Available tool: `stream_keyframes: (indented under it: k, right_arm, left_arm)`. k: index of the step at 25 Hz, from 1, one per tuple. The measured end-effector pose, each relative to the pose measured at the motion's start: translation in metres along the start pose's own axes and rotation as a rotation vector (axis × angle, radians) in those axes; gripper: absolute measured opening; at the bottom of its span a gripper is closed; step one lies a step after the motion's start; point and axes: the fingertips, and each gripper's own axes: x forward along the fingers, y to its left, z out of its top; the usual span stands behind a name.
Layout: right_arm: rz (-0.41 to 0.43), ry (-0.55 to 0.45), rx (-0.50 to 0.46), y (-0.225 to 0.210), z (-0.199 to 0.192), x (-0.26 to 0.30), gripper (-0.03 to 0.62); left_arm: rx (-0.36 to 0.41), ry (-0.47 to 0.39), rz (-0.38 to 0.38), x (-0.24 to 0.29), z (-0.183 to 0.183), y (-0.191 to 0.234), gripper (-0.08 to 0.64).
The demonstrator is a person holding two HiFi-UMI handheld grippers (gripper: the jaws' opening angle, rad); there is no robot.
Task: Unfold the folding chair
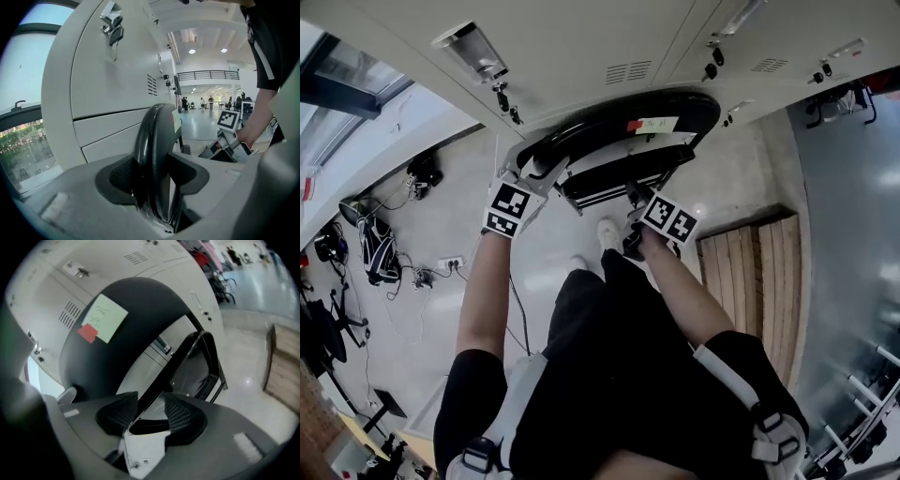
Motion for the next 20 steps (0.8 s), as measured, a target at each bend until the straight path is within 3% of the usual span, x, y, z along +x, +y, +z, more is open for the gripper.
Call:
stream_keyframes:
  k: [2, 6, 17, 20]
  right_arm:
    - [-0.003, 0.007, 0.108, -0.003, -0.009, 0.008, 0.213]
    - [-0.053, 0.032, 0.149, -0.009, -0.023, 0.019, 0.268]
    - [-0.169, 0.021, 0.273, -0.020, -0.045, 0.027, 0.271]
    - [-0.226, 0.008, 0.282, -0.031, -0.048, 0.027, 0.244]
  left_arm:
    - [0.007, -0.028, -0.008, -0.005, 0.002, -0.011, 0.204]
    - [-0.003, -0.047, -0.024, -0.019, 0.003, -0.034, 0.201]
    - [-0.058, -0.052, -0.092, -0.040, 0.003, -0.074, 0.189]
    - [-0.068, -0.042, -0.114, -0.041, 0.002, -0.085, 0.187]
